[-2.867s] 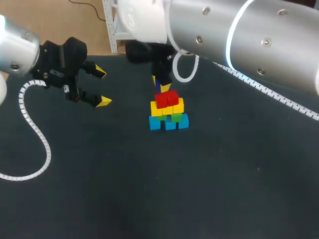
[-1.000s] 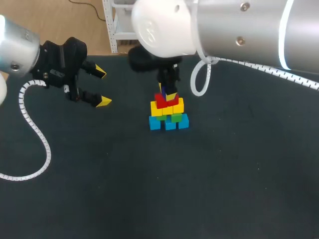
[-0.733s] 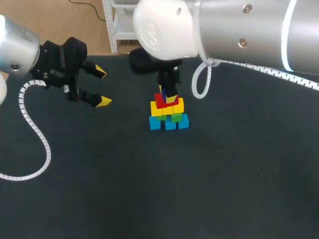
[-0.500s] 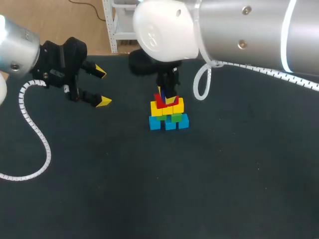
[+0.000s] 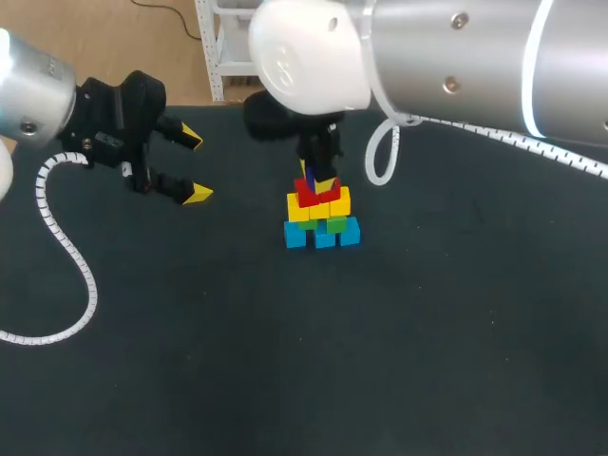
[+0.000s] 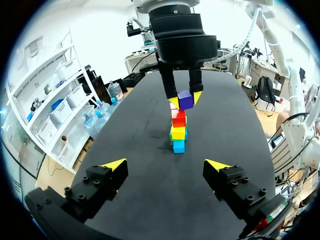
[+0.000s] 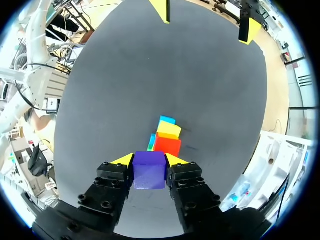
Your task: Place the blue cubes, place green cubes on the blue cubes, place the yellow cubes on the green cubes, then place the red cubes on the yellow cubes, and place purple cube on the red cubes.
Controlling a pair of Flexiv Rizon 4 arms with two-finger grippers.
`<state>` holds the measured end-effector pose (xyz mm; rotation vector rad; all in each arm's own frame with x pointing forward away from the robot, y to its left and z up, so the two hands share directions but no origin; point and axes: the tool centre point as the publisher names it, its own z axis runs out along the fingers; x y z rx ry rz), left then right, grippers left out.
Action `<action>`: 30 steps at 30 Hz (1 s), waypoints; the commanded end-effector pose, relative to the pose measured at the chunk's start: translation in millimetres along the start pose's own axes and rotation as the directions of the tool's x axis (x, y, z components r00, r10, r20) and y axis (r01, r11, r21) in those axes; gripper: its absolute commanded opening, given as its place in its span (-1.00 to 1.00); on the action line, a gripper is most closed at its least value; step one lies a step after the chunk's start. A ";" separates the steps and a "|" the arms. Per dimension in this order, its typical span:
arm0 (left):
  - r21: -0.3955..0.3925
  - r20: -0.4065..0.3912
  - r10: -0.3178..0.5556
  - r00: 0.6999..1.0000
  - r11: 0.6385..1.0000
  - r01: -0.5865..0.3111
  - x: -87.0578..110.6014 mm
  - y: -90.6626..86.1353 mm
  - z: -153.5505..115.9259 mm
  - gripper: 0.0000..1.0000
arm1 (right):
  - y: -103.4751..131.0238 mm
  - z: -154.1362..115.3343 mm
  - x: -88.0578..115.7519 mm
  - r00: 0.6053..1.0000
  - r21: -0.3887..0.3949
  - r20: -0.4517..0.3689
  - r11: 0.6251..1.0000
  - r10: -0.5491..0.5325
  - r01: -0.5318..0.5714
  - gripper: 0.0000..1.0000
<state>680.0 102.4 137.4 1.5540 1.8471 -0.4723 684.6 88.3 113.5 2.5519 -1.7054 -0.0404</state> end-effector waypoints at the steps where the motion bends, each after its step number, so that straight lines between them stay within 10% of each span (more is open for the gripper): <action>1: -0.002 0.008 0.004 1.000 1.000 -0.004 2.1 -0.7 -0.2 1.00 | -7.1 1.2 0.3 1.000 -0.008 -0.001 1.000 -0.005 0.005 -1.00; 30: -0.002 0.008 0.004 1.000 1.000 -0.004 2.1 -0.7 -0.2 1.00 | -11.2 6.1 0.8 1.000 -0.008 0.024 1.000 -0.005 0.005 -1.00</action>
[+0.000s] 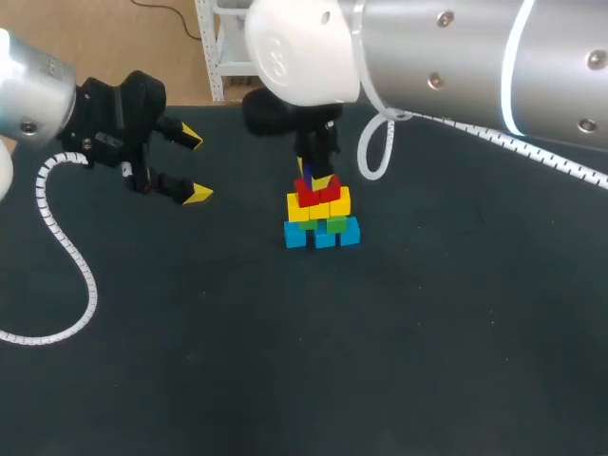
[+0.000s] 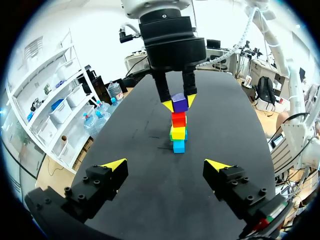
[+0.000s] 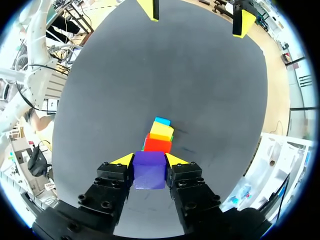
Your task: Place the blue cubes, place green cubes on the blue cubes, place the yellow cubes on the green cubes, then place the red cubes on the yellow cubes, and place purple cube on the red cubes.
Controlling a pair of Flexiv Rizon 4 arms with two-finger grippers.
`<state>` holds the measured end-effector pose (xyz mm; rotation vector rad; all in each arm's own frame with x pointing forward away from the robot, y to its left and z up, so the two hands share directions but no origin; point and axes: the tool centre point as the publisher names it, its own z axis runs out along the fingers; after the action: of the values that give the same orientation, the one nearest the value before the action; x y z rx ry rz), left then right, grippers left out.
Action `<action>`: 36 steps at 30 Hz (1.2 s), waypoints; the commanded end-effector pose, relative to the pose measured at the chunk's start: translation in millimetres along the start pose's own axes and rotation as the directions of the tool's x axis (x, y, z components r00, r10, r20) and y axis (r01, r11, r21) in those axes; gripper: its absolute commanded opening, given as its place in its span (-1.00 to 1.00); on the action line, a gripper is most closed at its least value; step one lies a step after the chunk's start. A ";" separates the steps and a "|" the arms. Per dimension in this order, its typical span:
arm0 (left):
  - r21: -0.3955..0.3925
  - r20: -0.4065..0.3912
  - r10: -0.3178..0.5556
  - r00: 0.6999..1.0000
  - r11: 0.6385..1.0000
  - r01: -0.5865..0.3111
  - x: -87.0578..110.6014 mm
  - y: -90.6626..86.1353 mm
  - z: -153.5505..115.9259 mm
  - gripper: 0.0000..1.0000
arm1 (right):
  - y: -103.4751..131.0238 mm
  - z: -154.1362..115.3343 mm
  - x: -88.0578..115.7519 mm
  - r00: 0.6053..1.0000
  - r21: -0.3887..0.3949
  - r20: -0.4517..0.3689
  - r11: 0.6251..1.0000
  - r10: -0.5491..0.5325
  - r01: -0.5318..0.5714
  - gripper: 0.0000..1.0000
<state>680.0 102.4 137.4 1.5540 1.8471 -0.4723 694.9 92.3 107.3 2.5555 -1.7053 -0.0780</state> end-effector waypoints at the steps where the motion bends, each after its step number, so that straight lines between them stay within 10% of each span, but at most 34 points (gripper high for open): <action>1: -0.002 0.008 0.004 1.000 1.000 -0.004 2.1 -0.7 -0.2 1.00 | 0.1 0.9 0.9 1.000 0.003 0.002 1.000 -0.003 0.003 -1.00; 12: -0.002 0.008 0.004 1.000 1.000 -0.004 2.1 -0.7 -0.2 1.00 | 1.0 0.0 0.9 1.000 0.001 -0.002 1.000 -0.001 0.001 -0.95; 15: -0.002 0.008 0.004 1.000 1.000 -0.004 2.1 -0.7 -0.2 1.00 | 0.3 -0.8 -0.2 1.000 0.002 -0.002 1.000 -0.004 0.004 -0.15; 16: -0.002 0.008 0.004 1.000 1.000 -0.004 2.1 -0.7 -0.2 1.00 | 0.2 -1.2 -0.6 1.000 0.002 -0.002 1.000 -0.005 0.005 1.00; 36: -0.002 0.008 0.004 1.000 1.000 -0.004 2.1 -0.7 -0.2 1.00 | -8.5 -28.0 8.7 1.000 0.151 -0.011 0.989 0.009 -0.007 1.00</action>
<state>680.0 102.4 137.4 1.5540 1.8471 -0.4723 716.0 93.7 135.5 2.6142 -1.7599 0.0314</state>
